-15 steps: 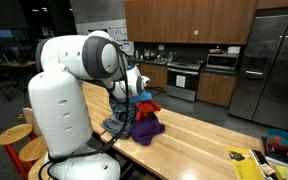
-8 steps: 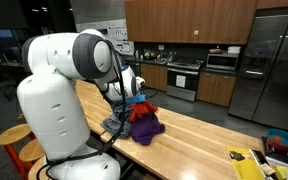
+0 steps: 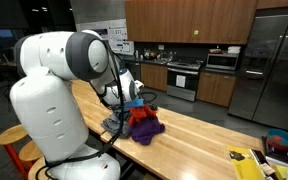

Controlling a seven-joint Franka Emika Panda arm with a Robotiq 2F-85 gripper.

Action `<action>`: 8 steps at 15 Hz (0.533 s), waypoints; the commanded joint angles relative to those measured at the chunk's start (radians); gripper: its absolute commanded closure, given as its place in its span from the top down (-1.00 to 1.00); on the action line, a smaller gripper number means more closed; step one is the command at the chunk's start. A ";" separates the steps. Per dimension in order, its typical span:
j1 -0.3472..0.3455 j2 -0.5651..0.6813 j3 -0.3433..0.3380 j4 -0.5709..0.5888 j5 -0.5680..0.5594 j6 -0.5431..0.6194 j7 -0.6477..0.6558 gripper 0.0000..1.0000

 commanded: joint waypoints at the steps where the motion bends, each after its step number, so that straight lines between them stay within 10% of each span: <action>1: 0.006 -0.036 -0.001 -0.032 0.015 0.009 -0.006 -0.88; 3: 0.003 -0.034 0.002 -0.028 0.010 -0.011 0.007 -0.02; 8: 0.000 -0.008 -0.001 0.018 0.014 -0.051 0.006 0.29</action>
